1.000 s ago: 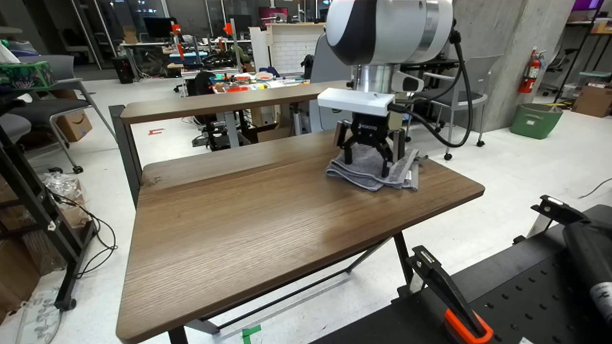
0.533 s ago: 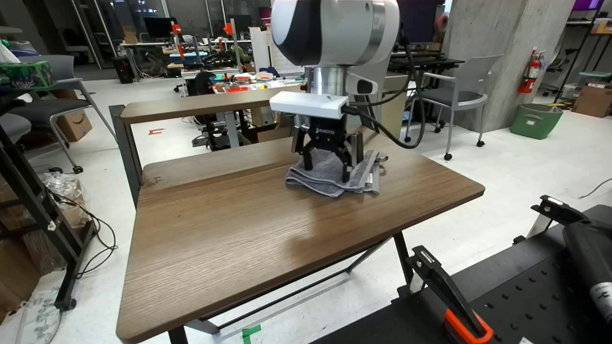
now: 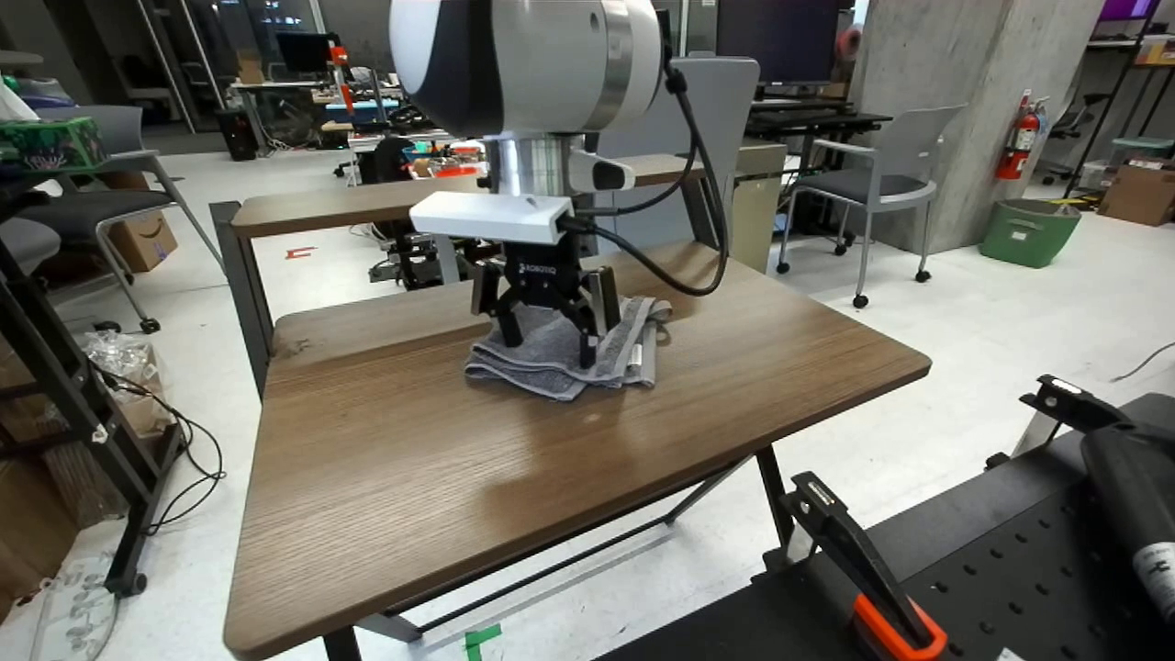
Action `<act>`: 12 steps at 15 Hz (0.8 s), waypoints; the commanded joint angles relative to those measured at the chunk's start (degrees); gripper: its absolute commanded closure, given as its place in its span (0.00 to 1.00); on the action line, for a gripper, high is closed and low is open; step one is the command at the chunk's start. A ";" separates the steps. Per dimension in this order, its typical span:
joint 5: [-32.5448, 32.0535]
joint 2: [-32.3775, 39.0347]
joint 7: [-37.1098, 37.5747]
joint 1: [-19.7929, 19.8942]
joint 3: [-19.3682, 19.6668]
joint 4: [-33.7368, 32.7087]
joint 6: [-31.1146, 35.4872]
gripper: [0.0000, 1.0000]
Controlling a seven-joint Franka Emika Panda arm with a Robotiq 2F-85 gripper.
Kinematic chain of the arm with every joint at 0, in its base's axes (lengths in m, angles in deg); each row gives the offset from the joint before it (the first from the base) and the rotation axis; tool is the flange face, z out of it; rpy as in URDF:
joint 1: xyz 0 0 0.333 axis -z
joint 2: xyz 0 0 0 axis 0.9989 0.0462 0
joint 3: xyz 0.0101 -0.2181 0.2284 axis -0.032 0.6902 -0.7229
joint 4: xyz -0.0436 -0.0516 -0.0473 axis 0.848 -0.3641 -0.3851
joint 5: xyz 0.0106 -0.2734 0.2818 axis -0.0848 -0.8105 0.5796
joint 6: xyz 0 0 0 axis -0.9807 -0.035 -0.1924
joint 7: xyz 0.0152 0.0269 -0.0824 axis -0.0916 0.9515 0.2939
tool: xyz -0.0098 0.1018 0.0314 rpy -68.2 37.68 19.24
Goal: Push the towel to the left
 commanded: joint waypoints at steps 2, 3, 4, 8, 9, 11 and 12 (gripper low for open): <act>-2.33 4.41 1.58 -2.39 -0.87 -6.04 -3.24 0.00; -2.68 4.30 1.63 -2.75 -0.94 -6.30 -3.61 0.00; -2.91 4.14 1.52 -3.03 -0.94 -6.56 -3.98 0.00; -4.93 0.26 1.21 -4.14 -0.48 -5.14 -4.37 0.00; -5.74 -1.74 1.34 -4.57 -0.20 -4.02 -4.42 0.00; -6.53 -5.99 0.38 -4.38 -0.80 -1.27 -4.34 0.00; -6.77 -7.84 -1.14 -3.86 -1.51 0.25 -4.12 0.00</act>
